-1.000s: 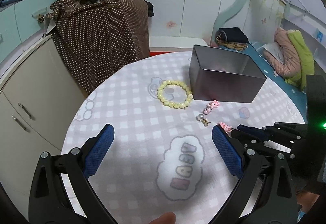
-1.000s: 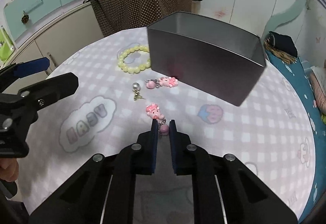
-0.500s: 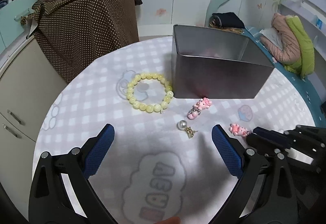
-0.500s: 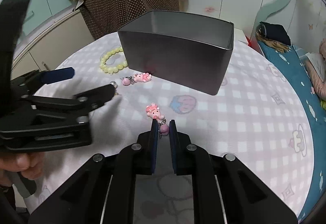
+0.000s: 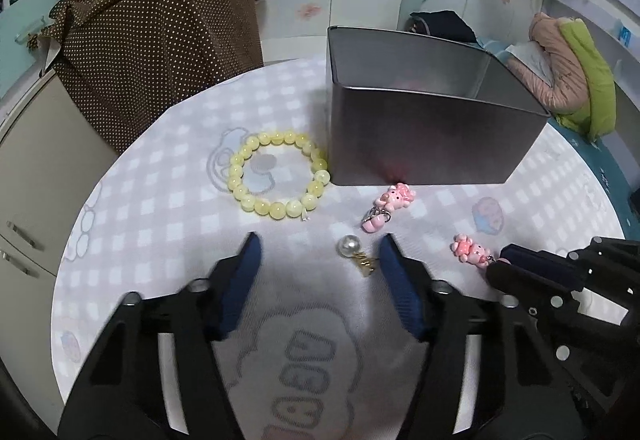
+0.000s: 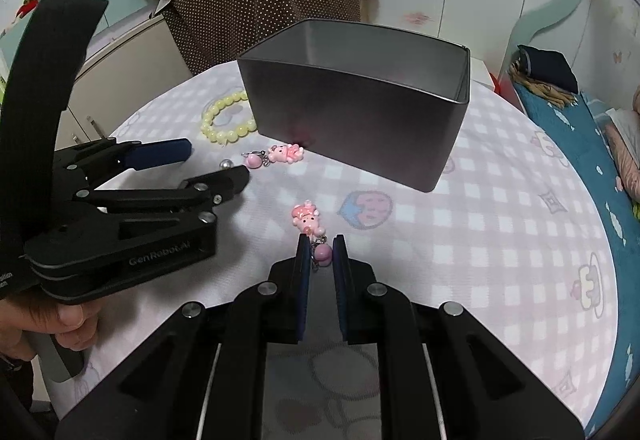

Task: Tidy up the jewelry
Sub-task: 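Grasp the pink pig charm with the right gripper while the left grasps the pearl charm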

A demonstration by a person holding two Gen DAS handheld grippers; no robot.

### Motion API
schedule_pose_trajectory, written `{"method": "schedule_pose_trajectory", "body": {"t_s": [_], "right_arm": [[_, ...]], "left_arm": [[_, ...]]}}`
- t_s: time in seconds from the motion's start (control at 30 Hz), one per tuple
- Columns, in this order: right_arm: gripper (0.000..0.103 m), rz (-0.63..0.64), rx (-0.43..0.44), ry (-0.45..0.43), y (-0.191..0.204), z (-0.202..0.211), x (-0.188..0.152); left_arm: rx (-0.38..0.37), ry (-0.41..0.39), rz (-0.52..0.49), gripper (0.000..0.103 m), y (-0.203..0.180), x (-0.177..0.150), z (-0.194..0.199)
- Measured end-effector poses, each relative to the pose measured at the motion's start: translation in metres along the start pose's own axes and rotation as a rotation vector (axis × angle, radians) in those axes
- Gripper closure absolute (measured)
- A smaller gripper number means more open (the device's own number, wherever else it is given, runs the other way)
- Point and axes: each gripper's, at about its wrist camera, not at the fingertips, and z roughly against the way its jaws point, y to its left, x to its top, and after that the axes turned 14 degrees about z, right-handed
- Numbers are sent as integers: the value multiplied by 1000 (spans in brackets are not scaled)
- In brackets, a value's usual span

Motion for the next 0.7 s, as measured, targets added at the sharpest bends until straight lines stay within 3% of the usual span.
{"method": "schedule_pose_trajectory", "body": {"t_s": [0.17,0.33,0.43,0.5,0.7], "right_arm": [[88,24,10,-2,2,-3,3],[92,84,4,4,12,-5,7],[93,67,25,2,11,-3,5],[93,49,33,-8,8,2,4],[93,40,35,-38,4,18,8]], "left_arm": [[-38,15,3,83,8,2,4],[-60,23,10,83,12,-2,8],[-65,24,11,85,13,-4,12],[-68,21,7,91,13,-5,15],[-71,1,-5,91,12,-7,28]]}}
